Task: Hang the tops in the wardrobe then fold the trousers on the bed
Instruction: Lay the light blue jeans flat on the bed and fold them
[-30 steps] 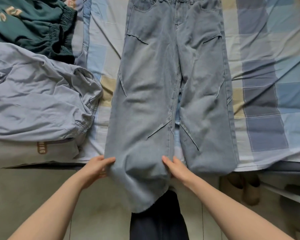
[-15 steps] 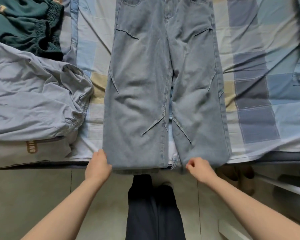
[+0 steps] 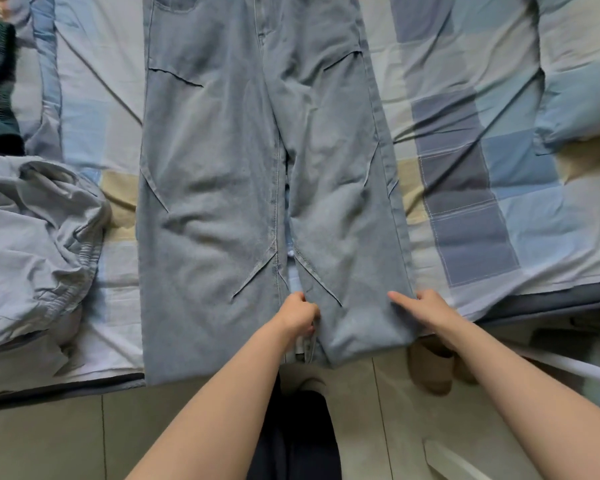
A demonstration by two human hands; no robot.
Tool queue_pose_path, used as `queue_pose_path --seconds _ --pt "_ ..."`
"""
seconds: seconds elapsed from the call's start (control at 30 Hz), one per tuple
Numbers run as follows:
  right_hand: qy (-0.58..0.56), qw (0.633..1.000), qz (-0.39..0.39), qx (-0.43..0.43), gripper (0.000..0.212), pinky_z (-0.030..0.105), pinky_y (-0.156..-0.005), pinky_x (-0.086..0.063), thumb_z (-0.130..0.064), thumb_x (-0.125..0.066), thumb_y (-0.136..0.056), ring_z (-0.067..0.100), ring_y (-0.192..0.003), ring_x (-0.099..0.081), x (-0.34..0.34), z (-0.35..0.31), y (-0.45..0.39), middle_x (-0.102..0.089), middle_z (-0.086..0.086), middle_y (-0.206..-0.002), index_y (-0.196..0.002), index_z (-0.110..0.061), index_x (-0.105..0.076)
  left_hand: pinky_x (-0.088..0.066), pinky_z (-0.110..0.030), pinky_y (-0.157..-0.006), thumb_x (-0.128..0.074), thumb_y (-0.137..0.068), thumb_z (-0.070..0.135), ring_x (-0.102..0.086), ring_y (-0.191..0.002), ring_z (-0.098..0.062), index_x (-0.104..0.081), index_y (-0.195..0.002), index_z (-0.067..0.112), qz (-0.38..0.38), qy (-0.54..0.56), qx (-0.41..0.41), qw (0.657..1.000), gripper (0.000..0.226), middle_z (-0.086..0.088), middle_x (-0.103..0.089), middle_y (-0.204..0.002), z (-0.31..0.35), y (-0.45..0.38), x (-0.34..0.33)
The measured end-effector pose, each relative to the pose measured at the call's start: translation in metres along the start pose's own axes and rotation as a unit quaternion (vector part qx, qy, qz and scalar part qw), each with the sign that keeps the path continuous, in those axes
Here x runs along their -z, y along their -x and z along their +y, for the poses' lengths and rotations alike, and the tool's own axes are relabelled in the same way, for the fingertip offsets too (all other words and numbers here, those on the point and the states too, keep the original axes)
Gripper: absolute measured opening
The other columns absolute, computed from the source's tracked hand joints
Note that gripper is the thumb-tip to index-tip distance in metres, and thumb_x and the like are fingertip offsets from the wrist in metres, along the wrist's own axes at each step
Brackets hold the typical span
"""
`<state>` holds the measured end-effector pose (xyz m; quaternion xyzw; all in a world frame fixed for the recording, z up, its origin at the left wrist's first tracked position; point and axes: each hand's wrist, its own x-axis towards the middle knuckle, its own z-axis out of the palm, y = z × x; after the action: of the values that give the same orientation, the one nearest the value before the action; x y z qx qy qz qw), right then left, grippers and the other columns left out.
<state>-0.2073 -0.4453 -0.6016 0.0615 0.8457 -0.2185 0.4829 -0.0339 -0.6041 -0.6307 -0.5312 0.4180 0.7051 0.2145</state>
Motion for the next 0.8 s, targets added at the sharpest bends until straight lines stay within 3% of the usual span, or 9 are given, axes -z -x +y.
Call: queue_pose_path --seconds 0.1,0.13,0.23,0.3,0.4,0.53,0.63,0.73,0.8 --pt "0.002 0.997 -0.053 0.055 0.02 0.01 -0.052 -0.046 -0.027 -0.061 -0.093 0.007 -0.078 -0.061 0.017 0.001 0.015 -0.066 -0.002 -0.091 -0.102 -0.01 -0.063 -0.045 -0.015 -0.053 -0.059 -0.086 0.001 -0.054 -0.071 -0.01 -0.047 -0.12 0.023 -0.047 0.013 -0.031 0.998 0.042 0.004 -0.061 -0.098 0.001 0.016 -0.005" --pt "-0.012 0.996 -0.052 0.07 0.02 0.01 -0.055 -0.047 -0.027 -0.059 -0.094 0.006 -0.079 -0.062 0.026 0.002 0.022 -0.068 -0.003 -0.09 -0.1 -0.01 -0.065 -0.051 -0.014 -0.059 -0.066 -0.084 0.004 -0.062 -0.079 -0.01 -0.046 -0.124 0.022 -0.062 0.043 -0.049 0.996 0.048 0.004 -0.065 -0.103 0.0 0.022 -0.006" --pt "-0.032 0.993 0.0 0.114 0.024 0.015 -0.062 -0.047 -0.031 -0.055 -0.095 0.008 -0.079 -0.063 0.054 0.009 0.035 -0.071 -0.001 -0.086 -0.085 -0.014 -0.068 -0.056 -0.039 -0.09 -0.084 -0.065 0.027 -0.07 -0.102 -0.025 -0.059 -0.123 0.009 -0.099 0.078 -0.076 0.989 0.066 -0.008 -0.072 -0.111 -0.005 0.041 -0.002" --pt "-0.036 0.988 0.024 0.148 0.024 0.008 -0.057 -0.043 -0.029 -0.055 -0.095 -0.001 -0.07 -0.061 0.068 0.011 0.041 -0.069 -0.013 -0.072 -0.076 -0.019 -0.067 -0.055 -0.039 -0.091 -0.086 -0.065 0.025 -0.069 -0.103 -0.028 -0.068 -0.112 0.005 -0.111 0.09 -0.088 0.986 0.055 -0.012 -0.073 -0.11 -0.011 0.053 0.002" --pt "-0.072 0.982 0.035 0.171 0.017 0.003 -0.056 -0.042 -0.02 -0.059 -0.092 -0.015 -0.059 -0.056 0.081 0.02 0.049 -0.068 -0.017 -0.066 -0.083 -0.011 -0.071 -0.056 -0.028 -0.078 -0.08 -0.072 0.016 -0.071 -0.097 -0.022 -0.071 -0.106 0.002 -0.094 0.09 -0.101 0.986 0.038 -0.01 -0.074 -0.105 -0.013 0.072 0.002" --pt "-0.093 0.981 -0.026 0.166 0.013 0.01 -0.066 -0.048 -0.016 -0.059 -0.092 0.0 -0.074 -0.061 0.086 0.035 0.056 -0.072 -0.011 -0.076 -0.085 -0.015 -0.071 -0.055 -0.022 -0.068 -0.073 -0.084 0.009 -0.071 -0.082 -0.012 -0.072 -0.095 0.006 -0.027 -0.003 -0.122 0.992 0.011 -0.003 -0.077 -0.091 -0.025 0.075 0.003" --pt "0.082 0.982 -0.03 0.169 0.024 0.023 -0.064 -0.045 -0.03 -0.058 -0.092 0.005 -0.07 -0.059 0.085 0.054 0.051 -0.069 -0.008 -0.07 -0.075 -0.015 -0.068 -0.06 -0.037 -0.068 -0.073 -0.086 0.021 -0.07 -0.076 -0.013 -0.07 -0.093 0.006 -0.032 -0.088 -0.092 0.991 0.017 -0.003 -0.075 -0.086 -0.038 0.066 0.007" --pt "0.233 0.967 -0.028 0.099 0.027 0.028 -0.056 -0.04 -0.034 -0.055 -0.091 0.012 -0.055 -0.065 0.084 0.076 0.04 -0.062 0.002 -0.062 -0.077 -0.011 -0.052 -0.056 -0.029 -0.057 -0.067 -0.089 0.013 -0.067 -0.068 -0.016 -0.062 -0.098 0.01 -0.049 -0.206 0.016 0.977 0.011 -0.006 -0.068 -0.086 -0.047 0.049 0.017" --pt "0.292 0.954 -0.062 0.039 0.018 0.03 -0.057 -0.047 -0.027 -0.053 -0.093 0.017 -0.056 -0.069 0.08 0.076 0.03 -0.067 0.007 -0.077 -0.084 -0.012 -0.052 -0.055 -0.031 -0.057 -0.066 -0.085 0.005 -0.064 -0.065 -0.02 -0.06 -0.089 0.011 -0.032 -0.282 0.051 0.957 0.01 -0.008 -0.064 -0.076 -0.041 0.033 0.027"
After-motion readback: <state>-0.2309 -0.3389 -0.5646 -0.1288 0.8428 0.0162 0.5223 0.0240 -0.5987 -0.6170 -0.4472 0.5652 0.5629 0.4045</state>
